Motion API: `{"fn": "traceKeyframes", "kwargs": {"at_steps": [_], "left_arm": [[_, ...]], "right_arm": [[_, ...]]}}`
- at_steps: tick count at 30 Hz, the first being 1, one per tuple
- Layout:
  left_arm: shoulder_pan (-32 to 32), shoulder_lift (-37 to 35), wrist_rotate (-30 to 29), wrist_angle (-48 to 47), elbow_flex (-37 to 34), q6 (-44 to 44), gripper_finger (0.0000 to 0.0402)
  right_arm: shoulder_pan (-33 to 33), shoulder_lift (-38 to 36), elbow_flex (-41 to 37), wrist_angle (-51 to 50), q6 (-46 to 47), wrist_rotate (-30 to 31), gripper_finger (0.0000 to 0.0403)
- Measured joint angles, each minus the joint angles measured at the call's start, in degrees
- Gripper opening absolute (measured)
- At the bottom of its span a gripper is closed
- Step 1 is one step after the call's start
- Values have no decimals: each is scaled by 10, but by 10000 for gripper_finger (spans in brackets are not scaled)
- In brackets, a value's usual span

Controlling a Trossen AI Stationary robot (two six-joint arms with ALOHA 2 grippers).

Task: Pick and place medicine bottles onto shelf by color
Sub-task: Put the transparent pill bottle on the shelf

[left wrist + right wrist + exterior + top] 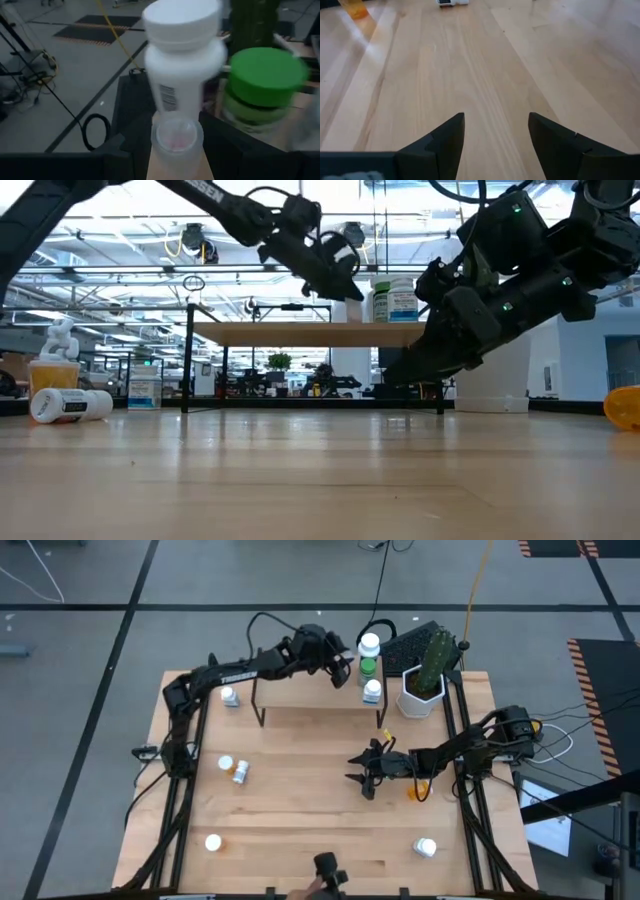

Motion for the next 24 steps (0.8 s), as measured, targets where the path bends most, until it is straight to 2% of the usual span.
{"fn": "traceKeyframes", "kwargs": {"at_steps": [4, 24], "left_arm": [[8, 17, 18, -16, 11, -1, 157], [20, 16, 18, -25, 12, -13, 159]], "right_arm": [[0, 0, 0, -4, -2, -1, 212], [0, 0, 0, -5, 0, -2, 212]]}}
